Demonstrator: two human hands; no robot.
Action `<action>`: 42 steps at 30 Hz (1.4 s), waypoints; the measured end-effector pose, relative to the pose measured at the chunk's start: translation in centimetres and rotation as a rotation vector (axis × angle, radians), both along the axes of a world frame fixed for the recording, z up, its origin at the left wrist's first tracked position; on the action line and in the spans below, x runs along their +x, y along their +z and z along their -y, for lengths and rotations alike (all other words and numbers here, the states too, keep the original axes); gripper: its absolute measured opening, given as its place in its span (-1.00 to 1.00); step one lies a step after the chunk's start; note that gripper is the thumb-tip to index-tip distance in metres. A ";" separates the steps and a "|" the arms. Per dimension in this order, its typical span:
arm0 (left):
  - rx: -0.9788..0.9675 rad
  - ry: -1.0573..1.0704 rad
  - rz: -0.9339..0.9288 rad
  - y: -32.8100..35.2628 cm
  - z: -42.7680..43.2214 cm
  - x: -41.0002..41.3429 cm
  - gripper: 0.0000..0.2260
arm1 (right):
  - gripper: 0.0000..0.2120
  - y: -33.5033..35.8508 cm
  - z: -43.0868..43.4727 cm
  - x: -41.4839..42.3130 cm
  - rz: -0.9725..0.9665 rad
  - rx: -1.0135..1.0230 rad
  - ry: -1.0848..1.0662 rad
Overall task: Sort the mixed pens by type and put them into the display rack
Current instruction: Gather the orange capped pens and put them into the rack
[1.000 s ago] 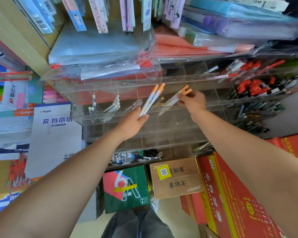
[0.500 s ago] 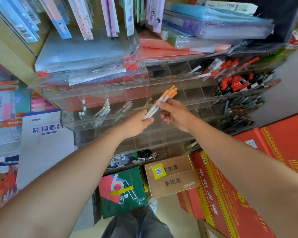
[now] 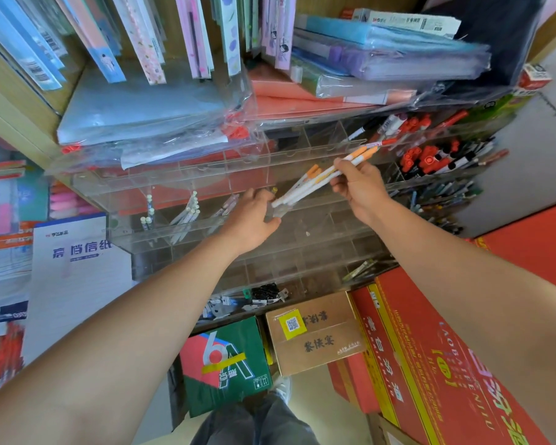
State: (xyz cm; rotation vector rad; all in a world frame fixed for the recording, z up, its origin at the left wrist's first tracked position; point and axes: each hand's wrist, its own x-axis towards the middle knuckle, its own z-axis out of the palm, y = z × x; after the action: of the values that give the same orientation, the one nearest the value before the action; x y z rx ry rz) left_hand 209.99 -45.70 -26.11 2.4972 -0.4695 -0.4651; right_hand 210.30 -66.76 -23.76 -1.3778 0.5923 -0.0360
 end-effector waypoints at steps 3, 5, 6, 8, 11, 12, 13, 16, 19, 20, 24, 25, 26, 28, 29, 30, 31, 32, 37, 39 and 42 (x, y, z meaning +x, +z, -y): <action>0.063 -0.023 0.028 -0.3 -0.2 0.1 -0.56 | -0.95 -0.4 1.0 0.8 0.025 -0.033 -0.152; 0.106 -0.057 -0.019 -0.5 -0.1 -0.1 -0.50 | -0.95 -1.1 0.8 1.2 0.023 -0.049 -0.208; 0.122 -0.070 -0.041 -0.7 0.0 -0.2 -0.48 | -0.93 -1.5 0.5 1.2 0.018 -0.064 -0.215; 0.145 -0.090 -0.052 -1.0 0.1 -0.3 -0.47 | -0.89 -2.4 -0.6 1.1 -0.010 -0.123 -0.173; 0.149 -0.098 -0.050 -1.1 0.0 -0.4 -0.47 | -0.90 -3.5 -2.1 0.9 -0.067 -0.208 -0.057; 0.150 -0.100 -0.049 -1.1 -0.1 -0.4 -0.47 | -0.89 -3.7 -2.5 0.8 -0.074 -0.225 -0.038; 0.151 -0.102 -0.051 -1.1 -0.1 -0.3 -0.47 | -0.86 -3.9 -2.7 0.9 -0.078 -0.240 -0.028; 0.150 -0.100 -0.062 -1.0 -0.1 -0.3 -0.47 | -0.74 -3.7 -3.1 1.0 -0.100 -0.267 0.019; 0.156 -0.101 -0.070 -0.8 0.0 -0.5 -0.46 | -0.50 -3.7 -3.0 1.2 -0.148 -0.309 0.022; 0.158 -0.100 -0.070 -0.7 0.0 -0.5 -0.46 | -0.49 -3.7 -2.9 1.1 -0.166 -0.331 0.017; 0.173 -0.093 -0.066 -0.5 0.1 -0.8 -0.45 | -0.80 -3.6 -2.8 0.2 -0.180 -0.306 0.073; 0.179 -0.093 -0.073 -0.5 0.2 -0.8 -0.45 | -0.84 -3.6 -2.8 0.1 -0.165 -0.305 0.086; 0.187 -0.097 -0.082 -0.5 0.2 -0.9 -0.44 | -0.84 -3.6 -2.9 0.0 -0.146 -0.321 0.085; 0.198 -0.105 -0.099 -0.5 0.2 -0.9 -0.44 | -0.81 -3.6 -2.8 0.2 -0.134 -0.376 0.066; 0.199 -0.103 -0.102 -0.5 0.1 -0.9 -0.44 | -0.80 -3.6 -2.7 0.4 -0.134 -0.401 0.061; 0.196 -0.100 -0.103 -0.5 0.1 -0.8 -0.44 | -0.79 -3.7 -2.7 0.7 -0.140 -0.428 0.067; 0.190 -0.094 -0.101 -0.6 0.1 -0.8 -0.44 | -0.79 -3.9 -2.6 1.0 -0.147 -0.462 0.080; 0.182 -0.086 -0.097 -0.7 0.1 -0.8 -0.44 | -0.81 -4.1 -2.7 1.2 -0.158 -0.505 0.098; 0.133 -0.043 -0.050 -1.3 0.1 -0.8 -0.46 | -0.84 -5.0 -3.5 1.8 -0.181 -0.590 0.162; 0.116 -0.030 -0.033 -1.6 0.0 -0.7 -0.44 | -0.61 -4.9 -3.7 1.7 -0.154 -0.556 0.067; 0.100 -0.017 -0.003 -1.7 -0.1 -0.6 -0.41 | -0.46 -4.8 -3.5 1.7 -0.052 -0.515 -0.048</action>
State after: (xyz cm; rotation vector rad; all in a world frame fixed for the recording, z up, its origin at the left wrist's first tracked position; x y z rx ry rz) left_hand 209.42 -45.62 -27.78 2.5896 -0.4777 -0.5111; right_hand 211.95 -63.23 -28.51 -1.8665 0.6881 -0.2036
